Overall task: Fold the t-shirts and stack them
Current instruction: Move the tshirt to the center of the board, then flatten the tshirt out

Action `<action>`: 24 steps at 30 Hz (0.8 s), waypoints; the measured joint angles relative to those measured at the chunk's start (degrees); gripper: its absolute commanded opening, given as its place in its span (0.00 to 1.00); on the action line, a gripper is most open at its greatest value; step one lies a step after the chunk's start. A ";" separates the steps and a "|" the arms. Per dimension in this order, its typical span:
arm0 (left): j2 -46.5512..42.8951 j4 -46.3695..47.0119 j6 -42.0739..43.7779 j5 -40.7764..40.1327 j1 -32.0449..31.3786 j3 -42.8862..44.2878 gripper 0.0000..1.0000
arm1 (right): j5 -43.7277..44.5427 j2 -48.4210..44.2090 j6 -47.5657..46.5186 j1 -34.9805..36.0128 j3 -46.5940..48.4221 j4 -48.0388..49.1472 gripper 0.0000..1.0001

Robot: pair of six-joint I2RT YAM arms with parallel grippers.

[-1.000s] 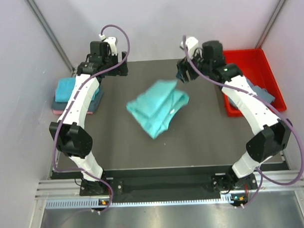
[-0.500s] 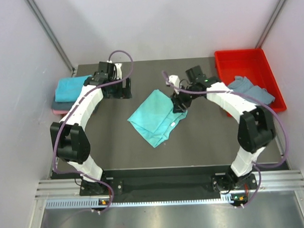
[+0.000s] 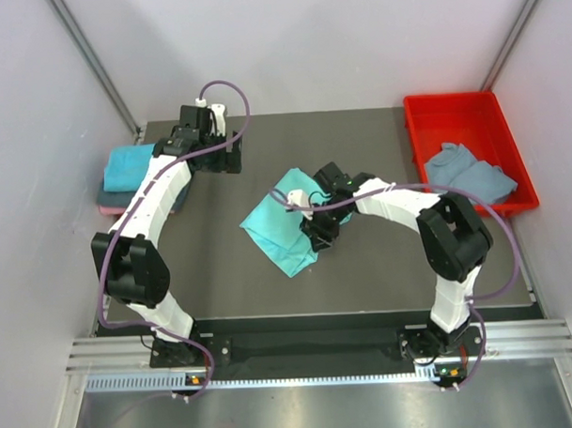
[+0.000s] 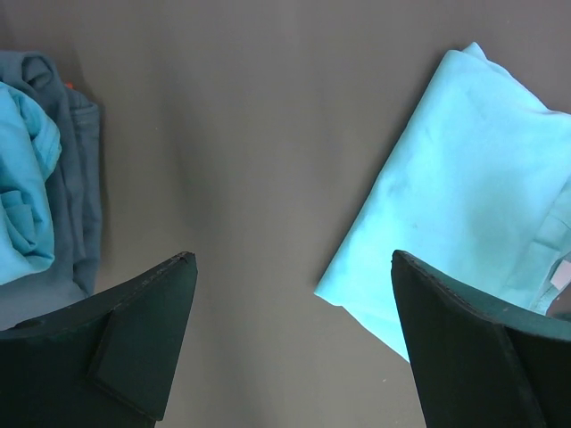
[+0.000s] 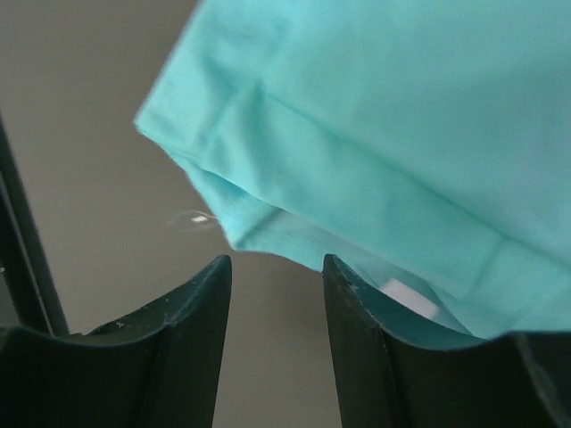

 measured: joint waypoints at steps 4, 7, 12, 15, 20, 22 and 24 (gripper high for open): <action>0.00 0.02 0.02 0.02 0.00 0.00 0.94 | 1.11 0.17 6.23 -5.92 0.55 1.95 0.46; -0.02 0.02 0.02 0.07 0.00 0.00 0.94 | 1.38 2.67 13.03 -12.85 3.72 3.50 0.46; -0.02 0.07 0.00 0.07 0.00 0.00 0.94 | 3.15 6.86 18.95 -19.04 6.19 5.49 0.45; -0.02 0.07 0.02 0.04 0.00 0.00 0.94 | 2.84 9.64 21.29 -18.84 7.67 5.27 0.46; -0.04 0.09 0.02 0.02 0.00 0.00 0.94 | 2.01 10.95 23.41 -18.75 8.92 5.16 0.45; -0.04 0.11 0.04 -0.04 0.00 0.00 0.94 | 2.19 10.95 23.76 -18.78 9.09 4.92 0.45; -0.07 0.11 0.04 -0.13 0.00 0.00 0.94 | 2.67 10.93 23.78 -18.88 9.09 4.83 0.45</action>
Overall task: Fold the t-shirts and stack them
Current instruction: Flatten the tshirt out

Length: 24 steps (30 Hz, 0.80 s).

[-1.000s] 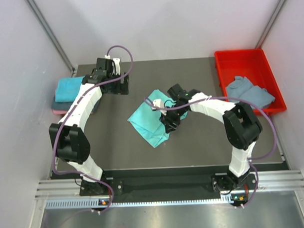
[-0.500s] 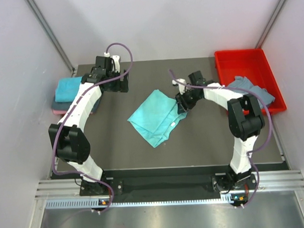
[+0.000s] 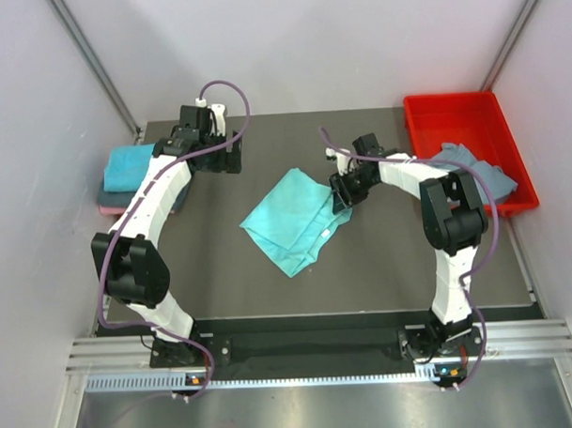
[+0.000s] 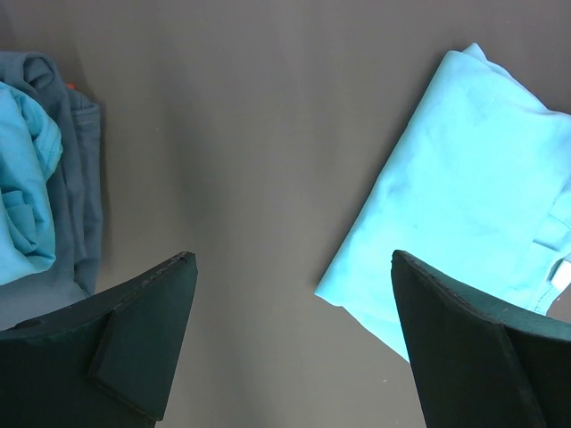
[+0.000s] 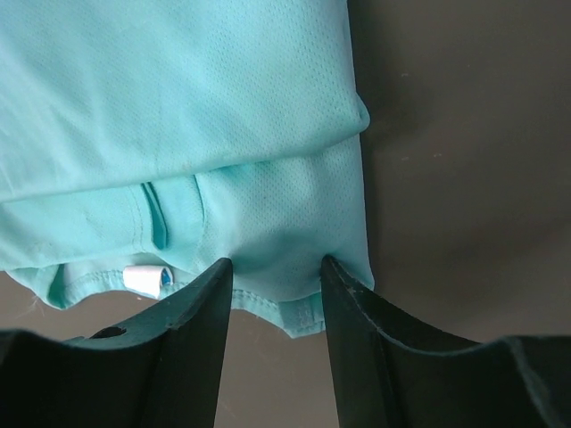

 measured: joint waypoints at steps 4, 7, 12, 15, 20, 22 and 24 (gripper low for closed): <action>-0.02 0.00 0.02 -0.02 0.00 0.00 0.94 | 2.91 -1.31 -0.24 -0.20 -0.96 -0.28 0.47; -0.02 0.04 -0.02 0.00 0.00 0.00 0.94 | 5.79 -2.93 -0.66 -0.28 -2.62 -1.14 0.47; 0.04 0.04 -0.02 0.20 0.00 0.26 0.94 | 10.93 -3.13 -1.03 -0.24 -3.19 -1.70 0.22; 0.42 0.11 -0.07 0.20 0.00 1.55 0.94 | 12.85 -3.10 -1.11 -0.28 -3.17 -1.62 0.06; 0.81 0.46 -0.09 0.22 0.00 3.02 0.94 | 14.19 -3.21 -1.42 -0.20 -2.49 -2.25 0.00; 0.81 0.48 -0.09 0.20 0.00 3.04 0.94 | 15.26 -3.23 -2.23 -0.15 -0.52 -3.43 0.00; 0.81 0.48 -0.07 0.17 0.00 3.04 0.94 | 15.85 -3.28 -3.17 -0.09 2.62 -4.44 0.00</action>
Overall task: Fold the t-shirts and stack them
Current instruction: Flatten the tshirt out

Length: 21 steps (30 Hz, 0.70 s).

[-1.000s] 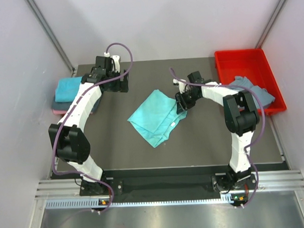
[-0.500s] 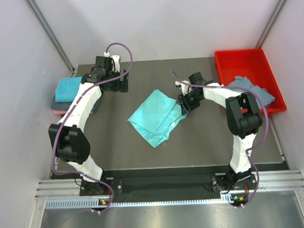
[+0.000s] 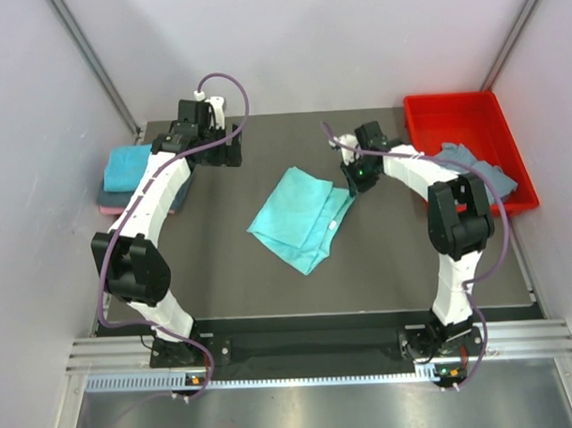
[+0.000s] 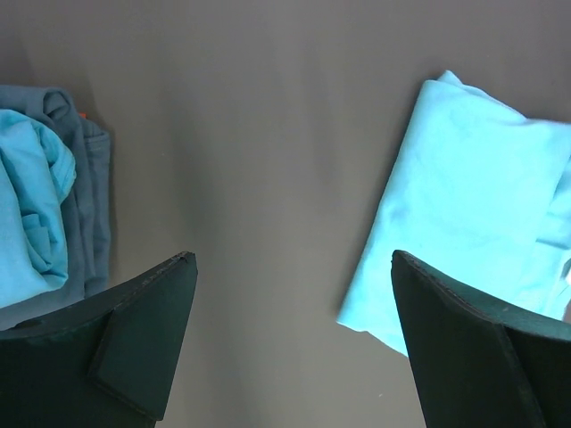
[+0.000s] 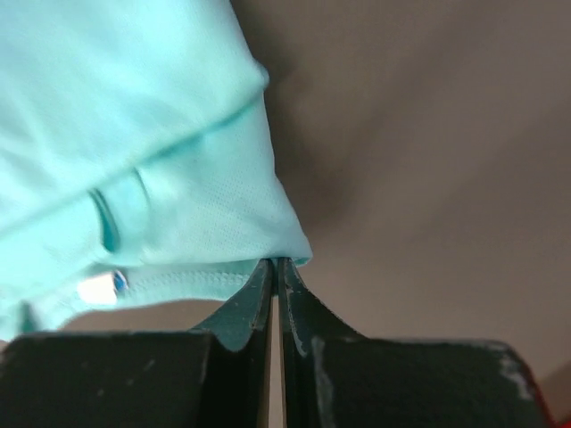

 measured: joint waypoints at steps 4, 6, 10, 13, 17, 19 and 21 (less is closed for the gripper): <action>0.00 0.07 0.00 0.00 0.00 0.00 0.94 | 0.39 -0.79 -2.08 0.46 10.01 -1.03 0.13; 0.00 0.11 0.00 0.00 0.00 0.00 0.94 | 1.25 -1.46 -3.10 0.85 14.88 -1.44 0.32; 0.00 0.17 0.00 0.02 0.00 -0.02 0.94 | 2.51 -3.21 -6.49 1.84 16.87 -2.01 0.38; 0.00 0.20 0.00 0.00 0.00 -0.02 0.94 | 2.47 -5.57 -8.50 2.14 8.70 -0.46 0.41; -0.02 0.20 0.00 -0.02 0.00 -0.04 0.94 | 2.21 -4.11 -9.05 2.14 3.37 -2.82 0.42; -0.02 0.22 0.00 -0.02 0.00 -0.07 0.94 | 1.62 -2.01 -8.85 2.14 3.41 -3.43 0.42; -0.02 0.20 0.02 -0.02 0.00 -0.11 0.94 | 0.87 0.17 -8.31 2.12 3.98 -3.67 0.43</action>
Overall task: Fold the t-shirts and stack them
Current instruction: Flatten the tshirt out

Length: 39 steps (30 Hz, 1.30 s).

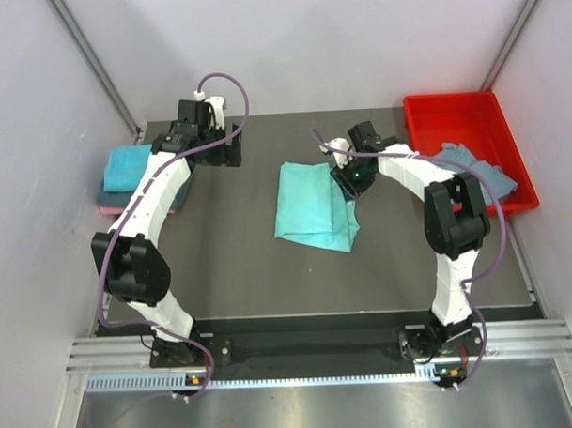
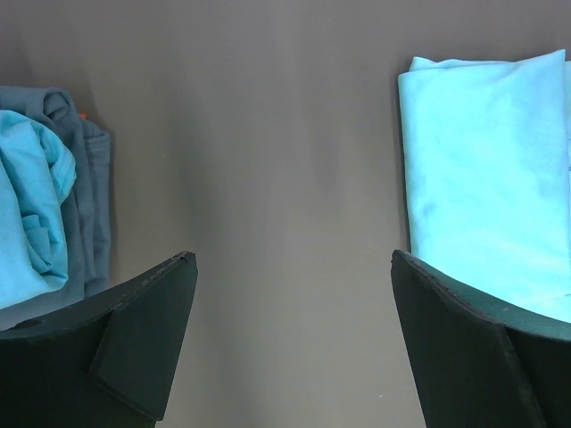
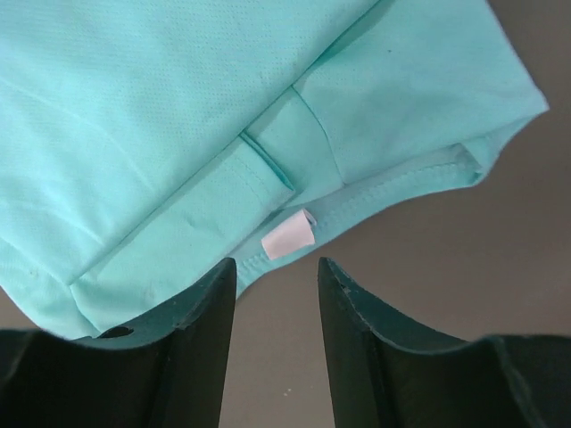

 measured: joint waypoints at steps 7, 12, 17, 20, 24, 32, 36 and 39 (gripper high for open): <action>-0.59 -0.02 0.04 -0.17 0.00 -0.79 0.94 | -1.40 6.93 2.14 -0.07 5.84 -0.04 0.43; -0.90 0.02 0.11 -0.17 0.00 -0.94 0.94 | -1.77 9.66 3.87 -0.96 10.10 0.09 0.43; -0.90 0.00 0.28 -0.26 0.00 -0.94 0.94 | -1.92 11.58 4.63 -1.86 13.27 0.31 0.42; -0.90 0.00 0.31 -0.42 0.00 -0.94 0.94 | -1.92 12.46 4.96 -2.05 13.66 0.09 0.41; -0.79 -0.02 0.28 -0.57 0.00 -0.76 0.94 | -2.08 13.18 5.09 -2.25 13.66 -0.81 0.39; 1.44 0.07 0.28 -0.57 0.00 1.40 0.94 | -2.60 13.27 5.55 -2.27 13.66 -1.77 0.18; 2.32 0.13 0.26 -0.57 0.00 2.16 0.94 | -2.58 13.42 5.73 -2.27 13.68 -1.81 0.20; 2.75 0.33 0.28 -0.57 0.00 2.69 0.94 | -2.58 13.88 5.66 -2.27 13.70 -2.34 0.09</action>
